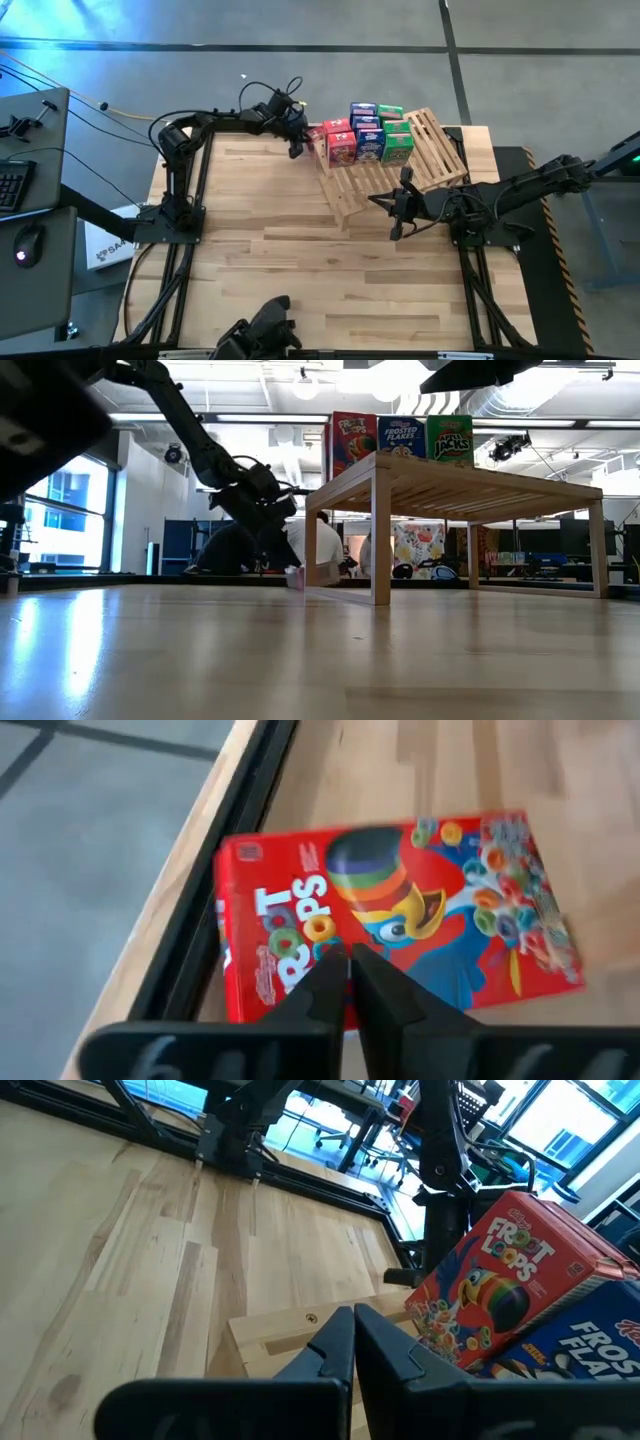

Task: Stack cereal on shelf
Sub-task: Put the red cereal box on the shelf aligned with the other red cereal boxes

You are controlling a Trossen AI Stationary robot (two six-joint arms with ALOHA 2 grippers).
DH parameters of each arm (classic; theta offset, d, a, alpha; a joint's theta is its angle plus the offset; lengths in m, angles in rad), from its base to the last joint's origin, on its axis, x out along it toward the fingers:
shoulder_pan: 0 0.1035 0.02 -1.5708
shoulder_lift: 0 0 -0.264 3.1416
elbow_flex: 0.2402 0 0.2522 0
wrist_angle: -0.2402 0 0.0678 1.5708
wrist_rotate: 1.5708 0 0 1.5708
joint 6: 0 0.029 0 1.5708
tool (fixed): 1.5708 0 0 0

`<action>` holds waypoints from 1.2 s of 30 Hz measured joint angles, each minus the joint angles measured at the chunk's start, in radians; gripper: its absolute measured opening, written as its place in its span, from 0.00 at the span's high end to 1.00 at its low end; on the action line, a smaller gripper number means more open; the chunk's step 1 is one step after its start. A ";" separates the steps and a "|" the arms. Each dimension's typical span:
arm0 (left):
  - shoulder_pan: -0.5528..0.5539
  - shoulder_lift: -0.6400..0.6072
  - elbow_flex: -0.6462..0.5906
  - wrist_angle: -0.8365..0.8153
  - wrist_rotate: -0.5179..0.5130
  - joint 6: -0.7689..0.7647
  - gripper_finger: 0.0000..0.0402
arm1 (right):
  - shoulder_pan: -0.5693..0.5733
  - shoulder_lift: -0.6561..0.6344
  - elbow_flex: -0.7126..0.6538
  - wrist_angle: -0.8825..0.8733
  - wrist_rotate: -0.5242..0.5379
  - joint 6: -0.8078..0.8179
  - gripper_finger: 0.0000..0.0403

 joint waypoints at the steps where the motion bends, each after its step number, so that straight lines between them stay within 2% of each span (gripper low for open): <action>1: -0.002 -0.001 0.001 -0.019 -0.019 0.019 0.99 | 0.000 0.000 0.000 0.000 0.000 0.000 1.00; 8: -0.013 -0.028 0.004 -0.174 -0.046 0.107 0.99 | 0.000 0.000 0.000 0.000 0.000 0.002 1.00; 13: -0.038 -0.103 -0.007 -0.339 -0.055 0.128 1.00 | 0.003 0.000 0.000 -0.014 0.000 0.003 1.00; 16: -0.065 -0.181 -0.056 -0.378 -0.050 0.128 1.00 | 0.003 0.000 0.000 -0.031 0.000 0.003 1.00; 20: -0.097 -0.329 -0.210 -0.367 -0.050 0.094 1.00 | 0.003 0.000 0.000 -0.045 0.000 0.019 1.00; 22: -0.104 -0.420 -0.310 -0.290 -0.090 0.035 1.00 | 0.003 0.000 -0.001 -0.056 -0.003 0.019 1.00; 26: -0.096 -0.561 -0.488 0.033 -0.253 -0.181 0.98 | 0.003 0.000 -0.001 -0.059 -0.029 0.004 1.00; 28: -0.090 -0.581 -0.540 0.211 -0.258 -0.254 0.95 | 0.003 0.000 -0.001 -0.051 -0.039 -0.012 1.00; 32: -0.100 -0.514 -0.543 0.419 -0.220 -0.300 0.90 | 0.003 0.000 -0.002 -0.023 -0.041 -0.034 1.00; 36: -0.116 -0.385 -0.449 0.413 -0.210 -0.280 0.89 | 0.003 0.000 -0.002 -0.006 -0.041 -0.034 1.00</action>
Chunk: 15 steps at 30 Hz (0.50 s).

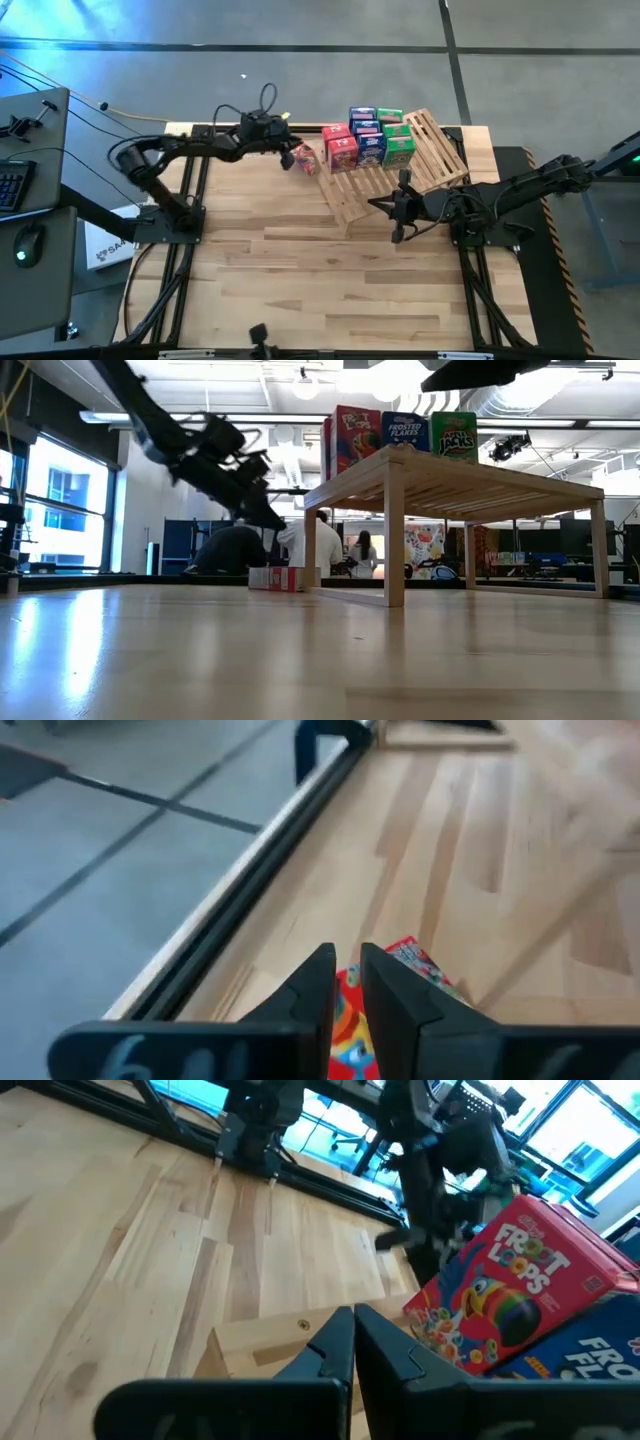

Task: Stack cereal on shelf
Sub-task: Put the red cereal box on the shelf aligned with the other red cereal boxes

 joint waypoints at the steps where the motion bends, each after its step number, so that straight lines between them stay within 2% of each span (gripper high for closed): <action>1: -0.005 0.035 0.029 -0.015 0.013 0.015 0.89 | 0.000 0.000 0.000 0.001 0.000 0.002 1.00; 6: -0.031 0.159 0.148 -0.158 0.013 0.068 0.95 | 0.000 0.000 0.000 0.000 0.000 0.009 1.00; 10: -0.034 0.196 0.166 -0.182 -0.005 0.081 0.99 | 0.000 0.000 0.000 -0.001 0.000 0.008 1.00; 15: -0.033 0.197 0.167 -0.261 -0.073 0.125 1.00 | 0.000 0.000 0.000 -0.003 0.000 0.008 1.00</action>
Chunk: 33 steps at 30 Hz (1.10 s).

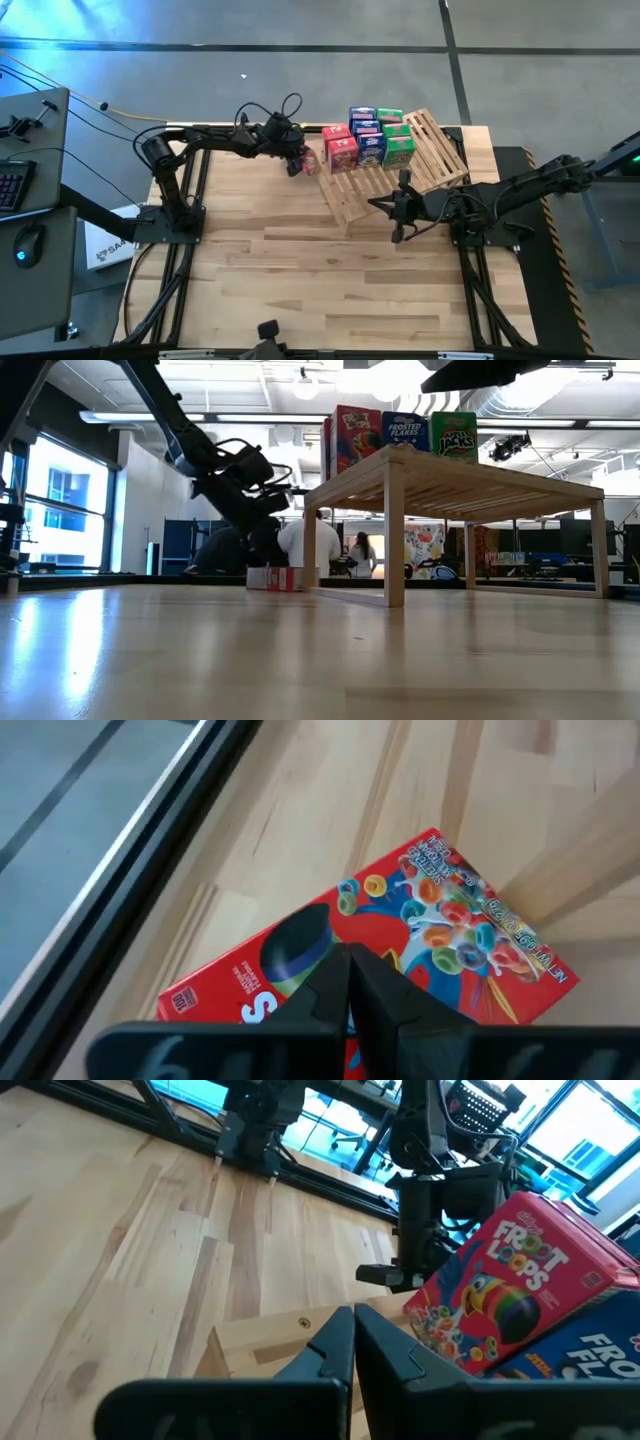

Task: Stack cereal on shelf
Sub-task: Put the red cereal box on the shelf aligned with the other red cereal boxes

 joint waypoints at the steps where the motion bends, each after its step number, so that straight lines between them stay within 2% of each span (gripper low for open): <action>1: 0.000 -0.002 0.002 -0.014 -0.005 0.007 1.00 | 0.000 0.000 0.000 -0.001 0.000 0.000 1.00; 9: -0.038 -0.043 0.005 -0.179 -0.016 0.079 1.00 | 0.000 0.000 0.000 -0.010 0.000 0.001 1.00; 13: -0.094 -0.122 -0.022 -0.291 -0.018 0.062 1.00 | 0.000 0.000 0.000 -0.015 0.001 0.001 1.00; 16: -0.159 -0.202 -0.097 -0.303 0.036 -0.004 1.00 | 0.000 0.000 0.000 -0.021 0.000 0.001 1.00; 20: -0.276 -0.317 -0.253 -0.231 0.023 -0.132 1.00 | 0.000 0.000 -0.001 -0.037 0.000 0.000 1.00; 25: -0.462 -0.464 -0.432 -0.097 -0.001 -0.361 1.00 | 0.000 0.000 -0.001 -0.039 -0.018 0.000 1.00; 28: -0.599 -0.535 -0.468 -0.047 -0.027 -0.457 1.00 | 0.000 0.000 -0.001 -0.038 -0.038 0.003 1.00; 33: -0.814 -0.615 -0.440 -0.083 -0.156 -0.639 0.95 | 0.000 0.000 -0.001 -0.038 -0.095 0.043 1.00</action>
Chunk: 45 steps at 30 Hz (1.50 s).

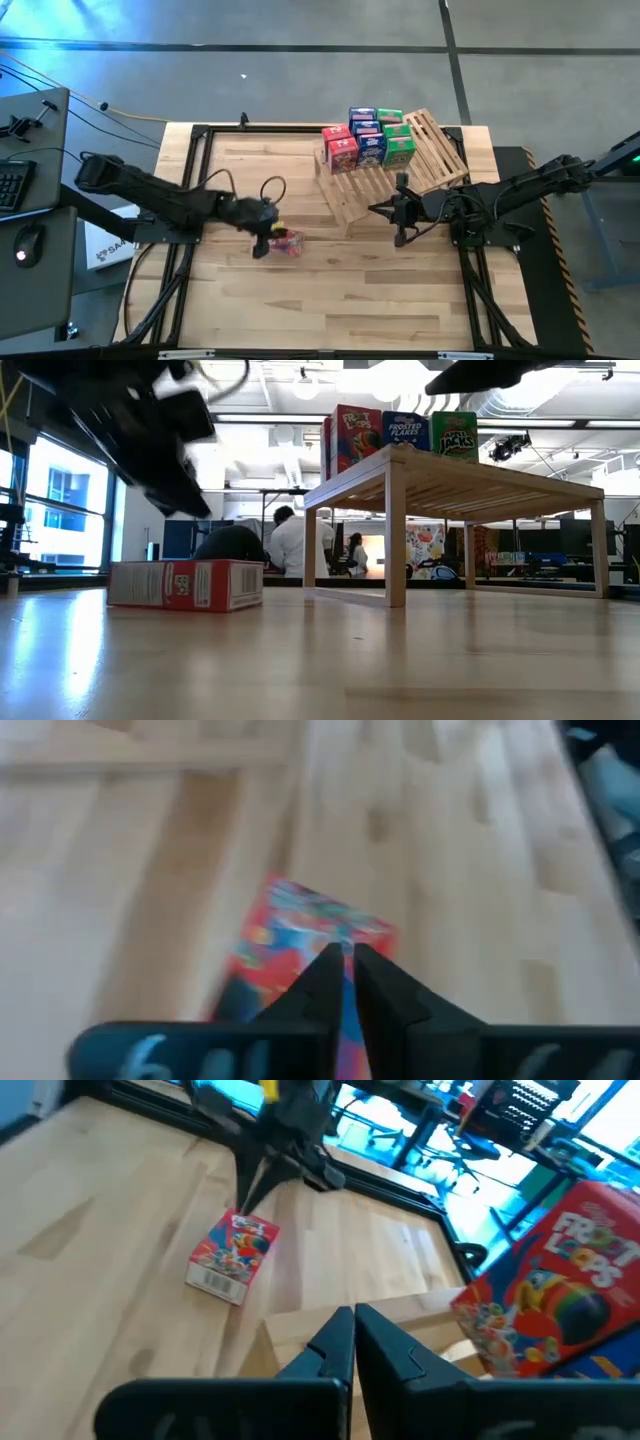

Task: Stack cereal on shelf
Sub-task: Put the red cereal box on the shelf aligned with the other red cereal boxes

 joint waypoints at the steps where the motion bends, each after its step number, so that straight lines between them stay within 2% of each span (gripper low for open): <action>1: -0.043 -0.010 0.012 -0.029 -0.022 -0.041 0.93 | 0.000 0.000 0.000 -0.001 -0.011 0.008 1.00; 5: -0.238 -0.031 0.065 -0.224 -0.142 -0.219 0.81 | 0.000 0.000 0.000 0.000 -0.042 0.036 1.00; 9: -0.439 -0.028 0.125 -0.467 -0.348 -0.452 0.67 | 0.000 0.000 0.000 0.000 -0.047 0.036 1.00; 13: -0.592 0.006 0.119 -0.557 -0.565 -0.663 0.56 | 0.000 0.000 0.000 0.000 -0.048 0.036 1.00; 18: -0.644 0.125 0.102 -0.564 -0.720 -0.777 0.47 | 0.000 0.000 0.000 0.000 -0.048 0.048 1.00; 22: -0.629 0.229 0.102 -0.543 -0.780 -0.772 0.45 | 0.000 0.000 0.000 0.000 -0.048 0.066 1.00; 28: -0.589 0.339 0.101 -0.494 -0.782 -0.732 0.46 | 0.000 0.000 0.000 0.000 -0.048 0.065 1.00; 35: -0.559 0.354 0.101 -0.367 -0.811 -0.613 0.55 | 0.000 0.000 0.000 0.000 -0.048 0.062 1.00; 41: -0.530 0.354 0.098 -0.340 -0.853 -0.563 0.69 | 0.000 0.000 0.000 -0.001 -0.049 0.063 1.00; 45: -0.511 0.354 0.044 -0.201 -0.865 -0.488 0.82 | 0.000 0.000 0.000 -0.009 -0.065 0.066 1.00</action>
